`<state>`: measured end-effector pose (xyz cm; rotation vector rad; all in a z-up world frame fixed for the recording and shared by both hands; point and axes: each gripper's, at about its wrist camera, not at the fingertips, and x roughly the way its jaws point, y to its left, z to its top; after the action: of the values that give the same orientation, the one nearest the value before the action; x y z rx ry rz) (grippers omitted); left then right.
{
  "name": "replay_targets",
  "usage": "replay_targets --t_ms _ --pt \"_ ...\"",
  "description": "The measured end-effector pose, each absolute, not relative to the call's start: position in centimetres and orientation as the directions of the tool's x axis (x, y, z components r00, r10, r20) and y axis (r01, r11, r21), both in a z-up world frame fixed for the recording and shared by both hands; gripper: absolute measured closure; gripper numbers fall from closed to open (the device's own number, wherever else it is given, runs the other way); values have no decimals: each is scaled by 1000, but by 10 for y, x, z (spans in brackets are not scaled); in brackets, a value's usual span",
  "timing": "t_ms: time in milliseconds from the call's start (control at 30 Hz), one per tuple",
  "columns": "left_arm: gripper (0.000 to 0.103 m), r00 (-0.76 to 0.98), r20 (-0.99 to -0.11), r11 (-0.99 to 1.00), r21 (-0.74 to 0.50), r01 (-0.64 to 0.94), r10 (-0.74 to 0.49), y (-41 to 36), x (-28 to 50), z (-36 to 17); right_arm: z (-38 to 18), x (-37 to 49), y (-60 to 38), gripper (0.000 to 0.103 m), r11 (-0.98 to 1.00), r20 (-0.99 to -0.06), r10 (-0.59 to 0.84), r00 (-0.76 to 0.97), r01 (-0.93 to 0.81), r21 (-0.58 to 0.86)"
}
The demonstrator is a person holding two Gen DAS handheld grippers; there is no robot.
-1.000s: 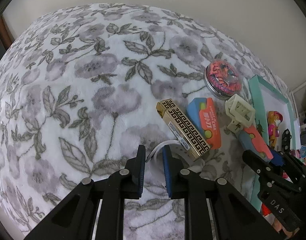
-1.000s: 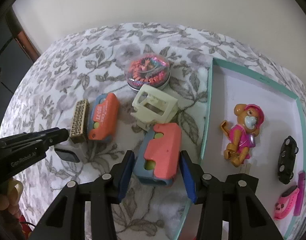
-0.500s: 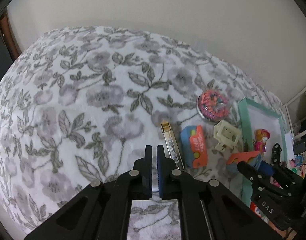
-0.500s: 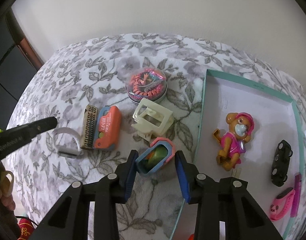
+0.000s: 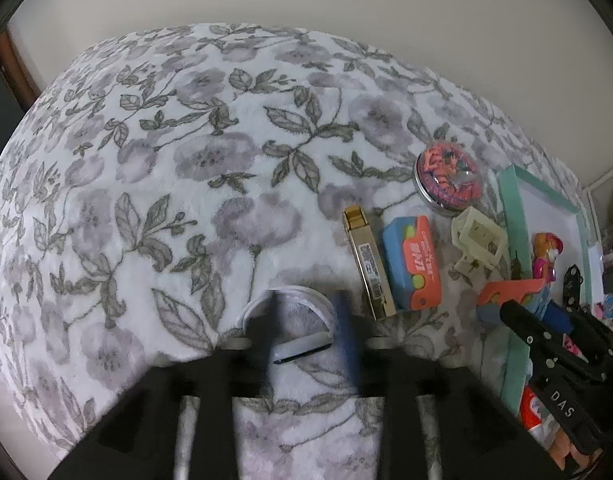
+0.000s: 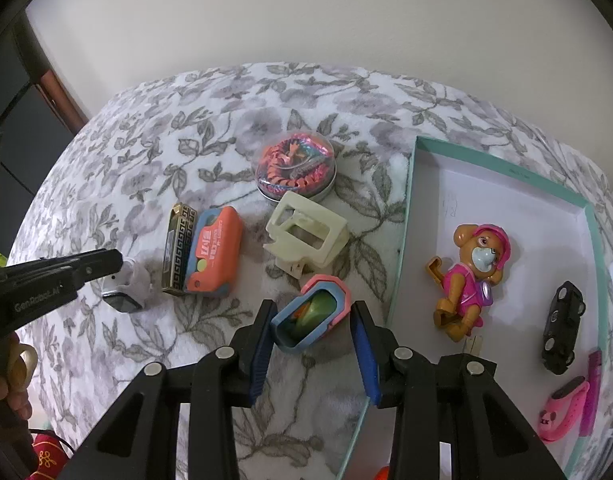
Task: Organize rigid objects
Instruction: 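Grasp the white watch with the left tool while the right tool holds the toy viewer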
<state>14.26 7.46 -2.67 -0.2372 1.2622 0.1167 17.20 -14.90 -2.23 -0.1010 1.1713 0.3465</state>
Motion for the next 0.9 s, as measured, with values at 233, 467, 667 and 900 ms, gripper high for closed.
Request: replay_targets --t_ms 233,467,667,900 --pt "39 245 -969 970 -98 -221 -42 73 142 -42 -22 171 -150 63 940 -915 215 341 -327 99" --pt "33 225 -974 976 -29 -214 21 69 140 -53 -23 171 -150 63 939 -916 216 339 -328 100" --pt "35 238 -970 972 -7 -235 50 70 135 -58 -24 171 -151 63 939 -915 223 337 -325 109" --pt "58 265 -963 966 -16 -257 55 80 134 -53 -24 171 -150 63 942 -915 219 338 -318 108"
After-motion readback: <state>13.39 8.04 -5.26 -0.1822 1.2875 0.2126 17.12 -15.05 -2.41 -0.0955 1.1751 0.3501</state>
